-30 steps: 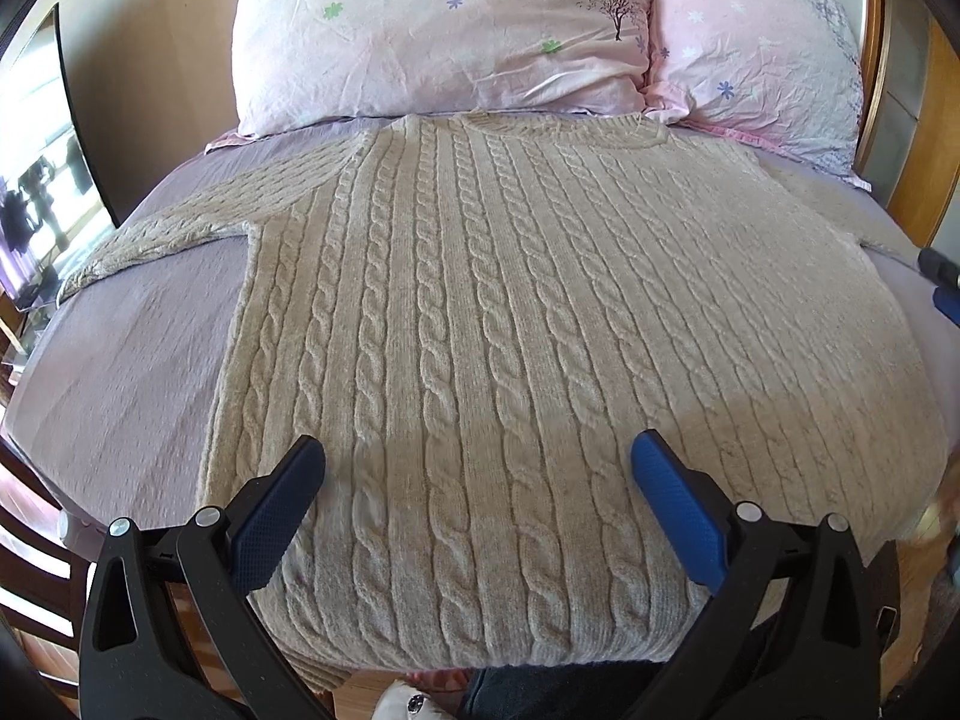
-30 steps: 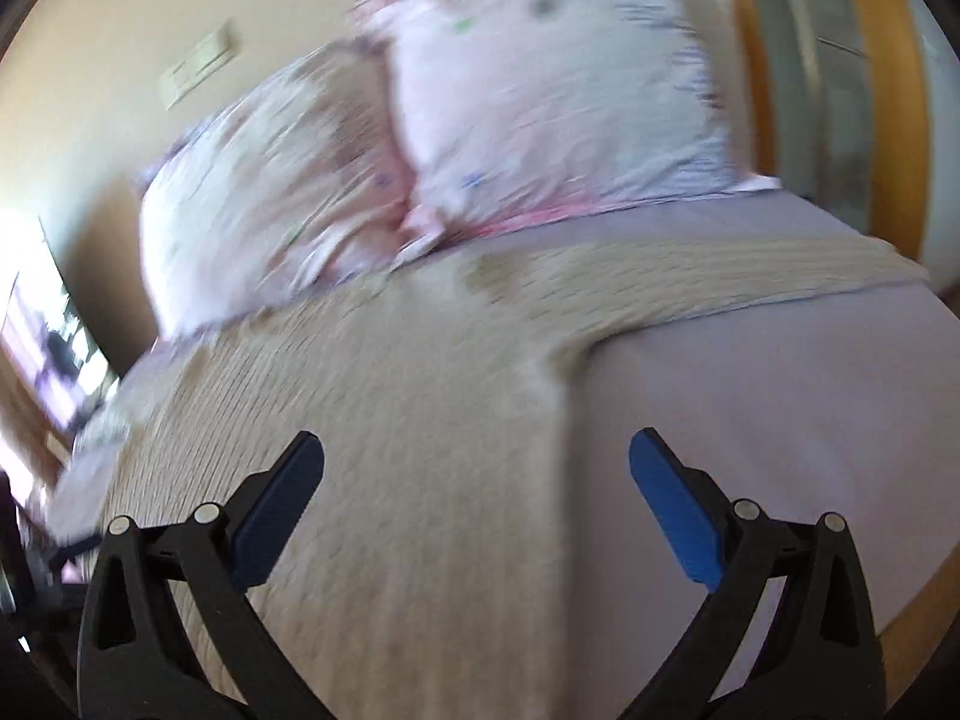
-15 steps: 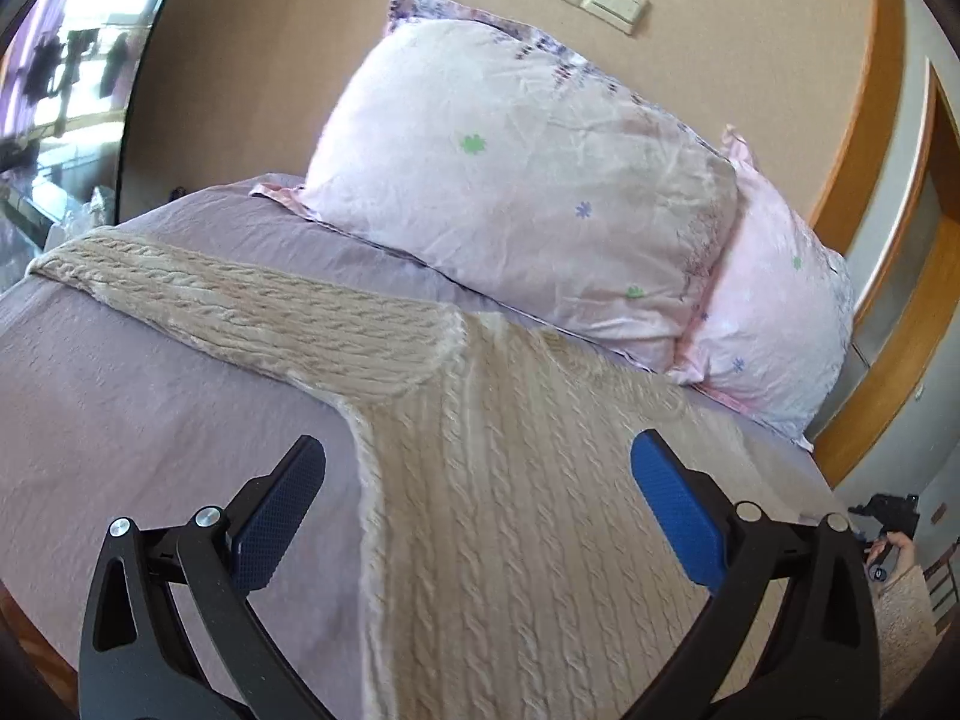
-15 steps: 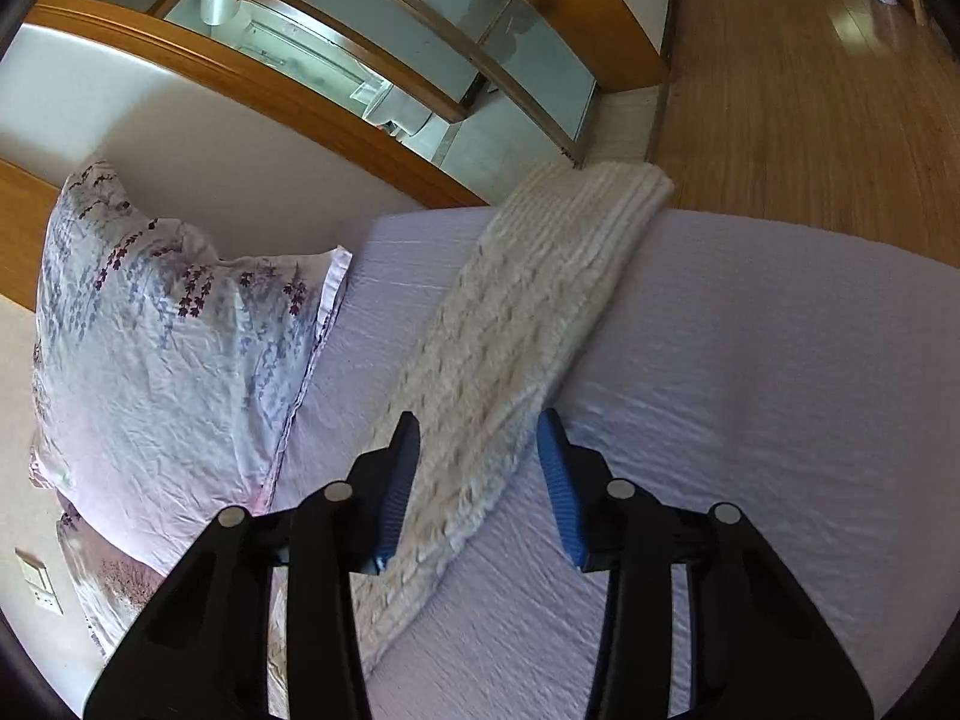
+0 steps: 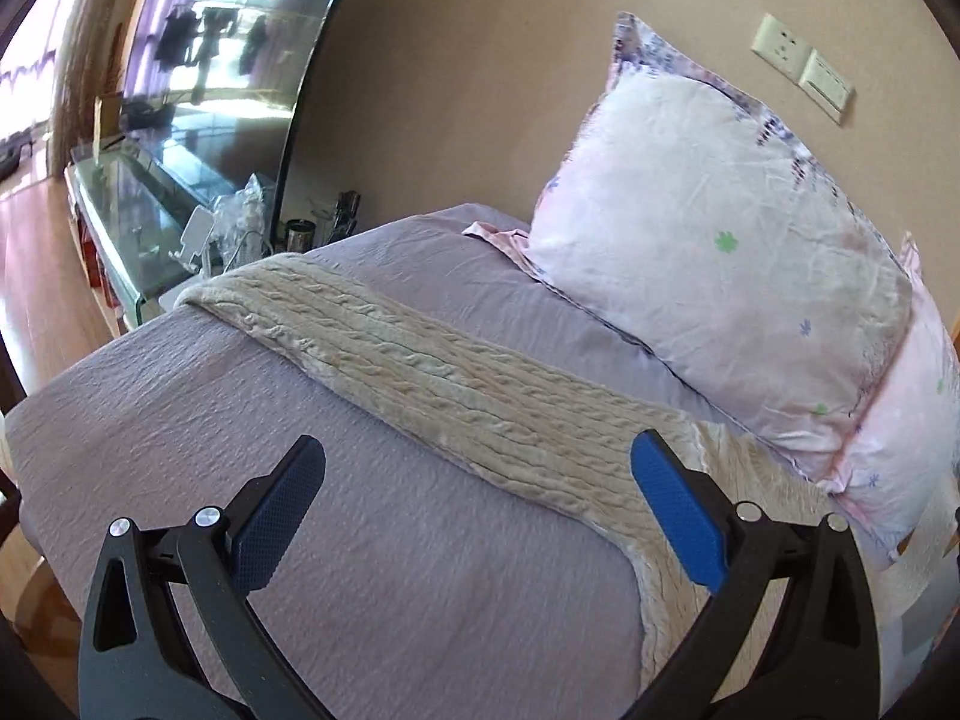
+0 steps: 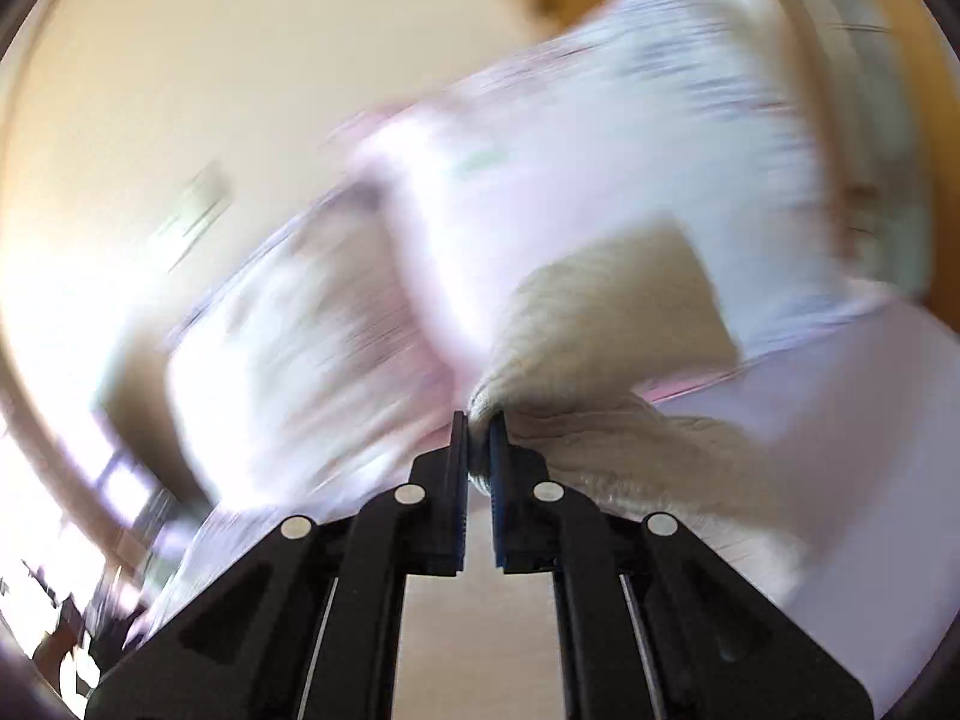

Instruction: Fold small clothes

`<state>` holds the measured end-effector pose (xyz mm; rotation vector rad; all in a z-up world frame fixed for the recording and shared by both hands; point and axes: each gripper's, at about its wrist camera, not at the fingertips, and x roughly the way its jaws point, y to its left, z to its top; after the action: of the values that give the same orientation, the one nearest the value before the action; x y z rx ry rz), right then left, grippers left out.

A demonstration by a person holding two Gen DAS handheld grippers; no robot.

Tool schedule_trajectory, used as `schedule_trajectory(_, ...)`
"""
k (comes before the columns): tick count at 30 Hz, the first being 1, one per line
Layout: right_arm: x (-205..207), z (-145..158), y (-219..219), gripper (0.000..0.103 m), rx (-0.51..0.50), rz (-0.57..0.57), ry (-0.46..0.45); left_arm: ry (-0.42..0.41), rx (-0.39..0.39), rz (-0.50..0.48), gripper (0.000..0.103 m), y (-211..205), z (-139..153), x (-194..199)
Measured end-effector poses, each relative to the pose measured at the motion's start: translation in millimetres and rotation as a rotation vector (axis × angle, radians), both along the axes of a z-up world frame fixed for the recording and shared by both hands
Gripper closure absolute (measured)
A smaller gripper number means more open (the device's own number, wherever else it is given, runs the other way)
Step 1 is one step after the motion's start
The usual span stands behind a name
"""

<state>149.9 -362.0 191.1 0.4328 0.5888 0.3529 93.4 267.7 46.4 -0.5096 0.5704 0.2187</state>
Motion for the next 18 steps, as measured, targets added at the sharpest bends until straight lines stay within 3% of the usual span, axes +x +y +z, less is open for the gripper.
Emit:
schedule_trajectory(3, -6, -33, 108, 0.087, -0.053, 0.355, 0.126, 0.021, -0.054, 0.039, 0.002, 20, -8, 8)
schedule_trajectory(5, -18, -46, 141, 0.071, -0.074, 0.452, 0.163, 0.033, -0.101, 0.061, 0.005, 32, -14, 12)
schedule_trajectory(7, -25, -40, 135, 0.042, -0.075, 0.422, 0.111, 0.034, -0.165, 0.088, 0.007, 47, -20, 15)
schedule_trajectory(8, -26, -35, 126, 0.037, -0.075, 0.388, 0.082, 0.037, -0.202, 0.105, 0.008, 56, -24, 17)
schedule_trajectory(11, -15, -21, 93, 0.034, -0.046, 0.31, 0.069, 0.026, -0.353, 0.155, 0.019, 84, -37, 21)
schedule_trajectory(18, -7, -30, 43, 0.029, -0.024, 0.189, 0.092, 0.023, -0.522, 0.284, 0.052, 135, -47, 34)
